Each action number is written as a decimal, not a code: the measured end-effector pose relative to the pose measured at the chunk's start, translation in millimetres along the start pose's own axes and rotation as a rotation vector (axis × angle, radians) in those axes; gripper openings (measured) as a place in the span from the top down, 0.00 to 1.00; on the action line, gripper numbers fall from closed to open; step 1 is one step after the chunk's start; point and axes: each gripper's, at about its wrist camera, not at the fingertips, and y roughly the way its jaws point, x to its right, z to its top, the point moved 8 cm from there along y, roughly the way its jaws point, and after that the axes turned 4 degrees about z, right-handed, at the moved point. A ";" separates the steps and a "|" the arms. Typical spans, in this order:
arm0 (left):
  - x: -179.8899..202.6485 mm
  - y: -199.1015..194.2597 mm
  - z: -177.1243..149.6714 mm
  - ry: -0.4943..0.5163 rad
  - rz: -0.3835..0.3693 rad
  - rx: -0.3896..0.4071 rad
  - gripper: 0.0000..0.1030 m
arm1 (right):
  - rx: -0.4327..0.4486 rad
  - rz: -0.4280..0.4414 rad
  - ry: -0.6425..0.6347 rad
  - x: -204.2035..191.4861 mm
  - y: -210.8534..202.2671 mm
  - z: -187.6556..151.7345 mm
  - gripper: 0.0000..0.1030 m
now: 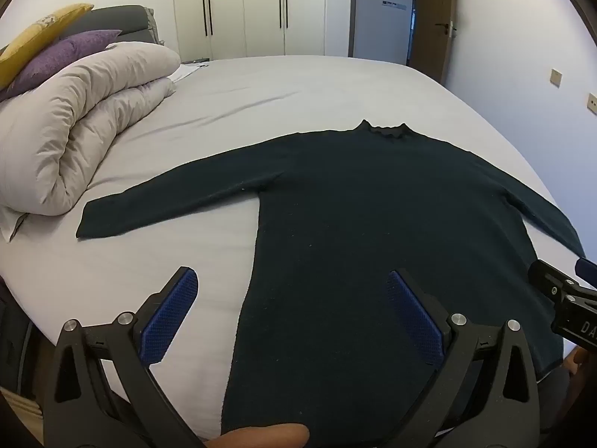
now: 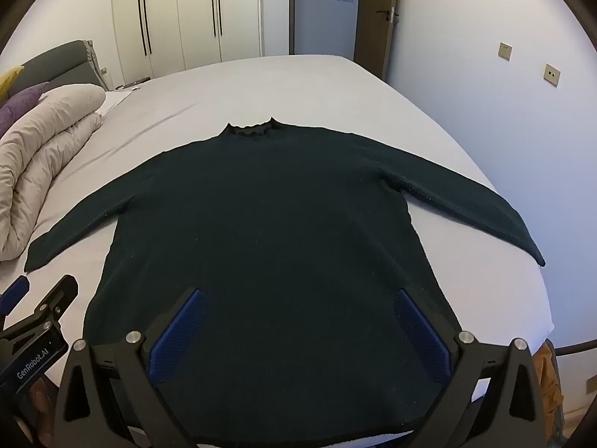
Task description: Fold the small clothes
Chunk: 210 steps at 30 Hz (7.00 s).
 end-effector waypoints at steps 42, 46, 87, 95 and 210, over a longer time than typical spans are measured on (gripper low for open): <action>0.0 2.8 -5.3 0.006 0.005 -0.005 0.00 | -0.019 -0.013 -0.036 -7.5 3.3 -9.6 0.00; -0.1 2.8 -5.0 0.006 0.005 -0.005 0.00 | -0.018 -0.016 -0.039 -7.2 3.2 -8.9 0.00; -6.8 7.3 -12.2 -0.004 -0.001 -0.010 0.00 | -0.022 -0.017 -0.047 -10.4 6.3 -9.2 0.00; -14.0 17.3 -14.6 -0.027 -0.014 -0.025 0.00 | -0.033 -0.020 -0.057 -15.1 8.6 -13.7 0.00; 48.3 231.9 56.3 0.277 -0.153 0.093 0.93 | -0.428 0.742 0.334 -101.1 274.7 135.3 0.57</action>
